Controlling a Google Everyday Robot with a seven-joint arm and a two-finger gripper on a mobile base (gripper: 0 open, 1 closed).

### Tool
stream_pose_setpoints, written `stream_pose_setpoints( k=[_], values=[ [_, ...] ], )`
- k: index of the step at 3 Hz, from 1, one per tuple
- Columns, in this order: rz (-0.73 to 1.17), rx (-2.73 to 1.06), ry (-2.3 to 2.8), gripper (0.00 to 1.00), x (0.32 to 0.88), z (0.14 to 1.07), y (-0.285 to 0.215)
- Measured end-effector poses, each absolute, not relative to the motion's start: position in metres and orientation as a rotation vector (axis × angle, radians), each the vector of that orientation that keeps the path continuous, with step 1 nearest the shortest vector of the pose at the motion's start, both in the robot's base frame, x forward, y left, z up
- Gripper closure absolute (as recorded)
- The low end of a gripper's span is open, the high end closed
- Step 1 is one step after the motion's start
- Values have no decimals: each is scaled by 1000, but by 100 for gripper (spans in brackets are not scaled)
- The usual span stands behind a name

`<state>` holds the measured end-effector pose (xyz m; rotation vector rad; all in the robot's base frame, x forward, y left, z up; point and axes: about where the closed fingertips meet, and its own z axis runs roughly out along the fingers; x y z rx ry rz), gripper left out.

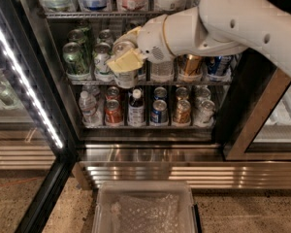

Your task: Pick 7up can from middle shelf of fridge

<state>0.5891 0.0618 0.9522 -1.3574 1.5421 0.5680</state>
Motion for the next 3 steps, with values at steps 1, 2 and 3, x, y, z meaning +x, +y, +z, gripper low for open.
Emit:
stream_pose_setpoints(
  k=[1, 2, 3],
  values=[
    [636, -1282, 1603, 100, 562, 966, 27],
    [661, -1207, 1648, 100, 534, 987, 2],
    [669, -1207, 1630, 100, 516, 1012, -3]
  ],
)
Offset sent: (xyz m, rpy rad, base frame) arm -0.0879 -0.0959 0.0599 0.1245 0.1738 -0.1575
